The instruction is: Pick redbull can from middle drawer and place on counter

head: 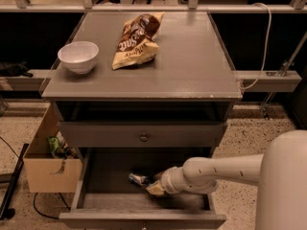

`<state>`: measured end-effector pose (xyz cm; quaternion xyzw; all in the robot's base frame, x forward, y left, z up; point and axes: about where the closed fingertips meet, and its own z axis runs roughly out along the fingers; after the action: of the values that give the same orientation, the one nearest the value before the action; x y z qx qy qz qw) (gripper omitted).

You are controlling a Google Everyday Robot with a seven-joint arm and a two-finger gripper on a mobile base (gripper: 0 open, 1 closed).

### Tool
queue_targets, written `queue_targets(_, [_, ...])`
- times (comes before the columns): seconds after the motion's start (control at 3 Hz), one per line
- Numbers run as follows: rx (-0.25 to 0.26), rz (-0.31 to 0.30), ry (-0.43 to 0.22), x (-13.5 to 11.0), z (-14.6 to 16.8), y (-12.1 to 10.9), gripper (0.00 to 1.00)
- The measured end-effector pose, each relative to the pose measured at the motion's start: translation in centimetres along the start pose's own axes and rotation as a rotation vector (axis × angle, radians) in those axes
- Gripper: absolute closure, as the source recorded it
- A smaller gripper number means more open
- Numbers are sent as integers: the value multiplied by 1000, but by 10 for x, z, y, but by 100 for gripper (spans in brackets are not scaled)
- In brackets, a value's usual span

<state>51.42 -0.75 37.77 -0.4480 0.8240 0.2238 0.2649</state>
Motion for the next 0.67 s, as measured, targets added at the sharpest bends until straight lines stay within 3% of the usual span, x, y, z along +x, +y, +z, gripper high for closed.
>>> queue_targets(0.33, [-30, -40, -28, -15, -24, 9, 100])
queue_targets(0.67, [-64, -113, -84, -40, -76, 30, 100])
